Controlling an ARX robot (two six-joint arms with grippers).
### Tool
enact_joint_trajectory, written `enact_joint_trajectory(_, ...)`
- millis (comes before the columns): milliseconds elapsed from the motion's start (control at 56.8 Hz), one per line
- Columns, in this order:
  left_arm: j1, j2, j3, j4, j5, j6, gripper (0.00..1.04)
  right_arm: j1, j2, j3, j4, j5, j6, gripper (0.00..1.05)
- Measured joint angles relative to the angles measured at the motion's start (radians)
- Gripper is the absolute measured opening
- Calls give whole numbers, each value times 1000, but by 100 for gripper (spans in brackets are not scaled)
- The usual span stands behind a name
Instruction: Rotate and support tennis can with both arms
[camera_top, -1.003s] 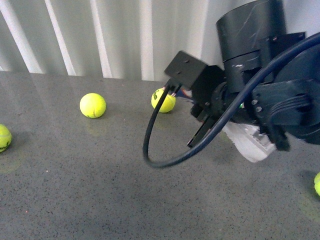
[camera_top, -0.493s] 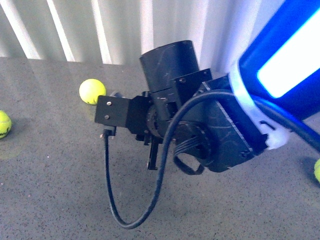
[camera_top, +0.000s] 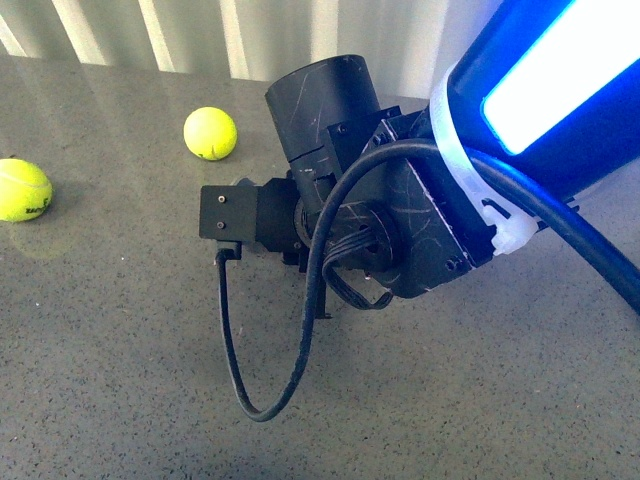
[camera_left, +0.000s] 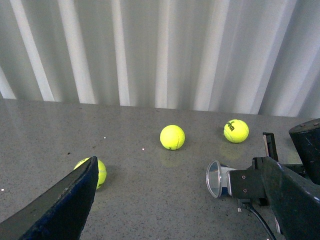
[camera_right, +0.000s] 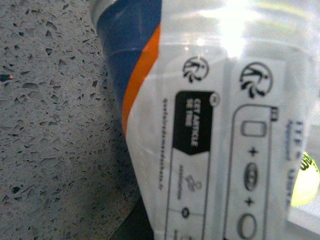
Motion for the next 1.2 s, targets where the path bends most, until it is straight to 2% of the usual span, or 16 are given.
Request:
enact_joint_trajectory(211,0,0,0,0,0,0,98,2,2,19,-32,33,58,12)
enact_joint_trajectory(686,0,0,0,0,0,0,98,2,-32,-23,-69,9,169,76)
enact_joint_trajectory(757,0,0,0,0,0,0,98,2,-53,-47,-68,6,179,88)
enact_joint_trajectory(862,0,0,0,0,0,0,98,2,-78,-82,-57,6,192,99)
enact_joint_trajectory(950,0,0,0,0,0,0,98,2,-95,-116,-46,-2,196,97)
enact_joint_trajectory(1196,0,0,0,0,0,0,98,-7,-156,-223,-6,3,211,97)
